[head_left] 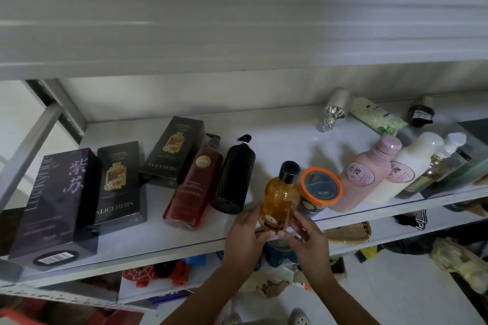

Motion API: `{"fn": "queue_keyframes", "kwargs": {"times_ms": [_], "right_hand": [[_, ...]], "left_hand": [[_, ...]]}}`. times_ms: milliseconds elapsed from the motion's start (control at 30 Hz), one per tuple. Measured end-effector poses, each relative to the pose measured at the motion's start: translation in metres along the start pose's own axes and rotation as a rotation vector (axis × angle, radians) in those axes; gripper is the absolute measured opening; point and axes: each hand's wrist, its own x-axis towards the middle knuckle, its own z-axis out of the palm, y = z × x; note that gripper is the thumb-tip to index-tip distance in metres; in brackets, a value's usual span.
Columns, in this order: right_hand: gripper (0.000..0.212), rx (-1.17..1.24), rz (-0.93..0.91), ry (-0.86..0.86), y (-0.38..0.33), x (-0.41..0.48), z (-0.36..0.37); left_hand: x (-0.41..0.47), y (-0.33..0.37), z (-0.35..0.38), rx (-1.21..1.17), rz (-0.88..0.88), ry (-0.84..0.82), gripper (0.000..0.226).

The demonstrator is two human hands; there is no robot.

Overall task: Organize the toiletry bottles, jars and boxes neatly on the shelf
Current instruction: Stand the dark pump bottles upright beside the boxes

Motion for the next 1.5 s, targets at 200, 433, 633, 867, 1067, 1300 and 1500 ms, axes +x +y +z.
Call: {"fn": "queue_keyframes", "kwargs": {"times_ms": [200, 433, 633, 867, 1067, 1300, 1500], "right_hand": [[0.05, 0.003, -0.021, 0.122, 0.006, 0.002, 0.008], [0.044, -0.046, -0.063, 0.238, 0.015, 0.008, 0.016], [0.042, -0.074, -0.094, 0.238, 0.018, 0.011, 0.013], [0.041, -0.099, -0.104, 0.224, 0.02, 0.009, 0.008], [0.04, -0.197, -0.146, 0.236, 0.019, 0.003, 0.007], [0.039, -0.172, -0.13, 0.25, 0.011, 0.003, 0.01], [0.03, -0.047, -0.084, 0.313, 0.008, -0.007, 0.017]], "left_hand": [[0.002, 0.007, 0.009, 0.065, -0.002, 0.062, 0.072], [0.011, 0.013, 0.015, 0.124, -0.014, 0.074, 0.073], [0.017, 0.009, 0.016, 0.103, 0.034, 0.085, 0.071], [0.015, 0.006, 0.018, 0.111, 0.043, 0.104, 0.065], [0.009, 0.007, 0.02, 0.129, 0.04, 0.085, 0.065], [0.009, 0.015, 0.02, 0.184, 0.005, 0.086, 0.067], [-0.006, 0.013, 0.003, 0.211, 0.104, 0.291, 0.037]]}}
